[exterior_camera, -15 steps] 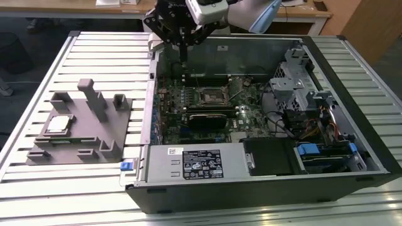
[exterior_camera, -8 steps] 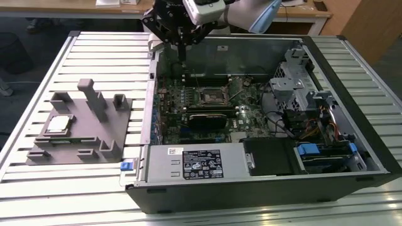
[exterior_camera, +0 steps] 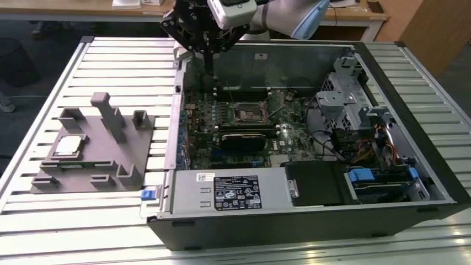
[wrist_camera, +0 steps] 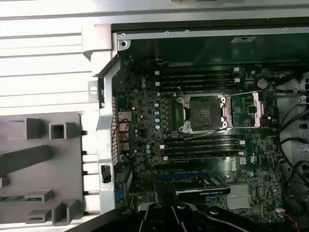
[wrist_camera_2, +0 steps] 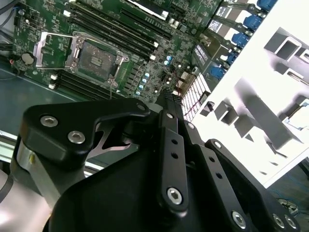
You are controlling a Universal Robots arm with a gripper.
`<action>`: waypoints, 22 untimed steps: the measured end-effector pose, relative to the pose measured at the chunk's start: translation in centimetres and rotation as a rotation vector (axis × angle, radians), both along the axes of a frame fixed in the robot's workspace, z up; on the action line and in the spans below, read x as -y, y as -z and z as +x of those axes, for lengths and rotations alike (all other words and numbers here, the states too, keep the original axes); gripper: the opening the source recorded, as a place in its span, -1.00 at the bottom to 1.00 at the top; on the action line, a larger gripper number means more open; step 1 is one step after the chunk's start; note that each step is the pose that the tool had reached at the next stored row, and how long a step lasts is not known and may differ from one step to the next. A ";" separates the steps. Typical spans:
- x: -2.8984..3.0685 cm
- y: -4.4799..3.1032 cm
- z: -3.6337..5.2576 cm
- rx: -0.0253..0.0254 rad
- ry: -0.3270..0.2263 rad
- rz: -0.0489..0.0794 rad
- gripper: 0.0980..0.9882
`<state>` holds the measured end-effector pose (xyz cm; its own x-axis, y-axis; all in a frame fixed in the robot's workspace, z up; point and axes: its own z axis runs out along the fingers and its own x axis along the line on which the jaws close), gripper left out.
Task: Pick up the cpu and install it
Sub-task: 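Reach for the cpu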
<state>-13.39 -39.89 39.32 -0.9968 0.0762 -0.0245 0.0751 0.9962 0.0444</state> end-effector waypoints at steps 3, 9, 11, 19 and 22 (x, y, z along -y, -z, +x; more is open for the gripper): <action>0.00 0.00 -0.29 0.0000 0.000 0.000 -0.98; 0.00 0.01 -0.80 0.0000 0.000 0.000 -0.98; 0.00 0.01 -0.97 -0.0001 0.000 0.000 -0.98; 0.00 0.03 -1.59 0.0000 0.000 0.000 -0.98; 0.00 0.04 -1.80 0.0000 0.000 0.000 -0.98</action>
<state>-15.19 -39.89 39.29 -0.9968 0.0763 -0.0245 0.0751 0.9962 0.0444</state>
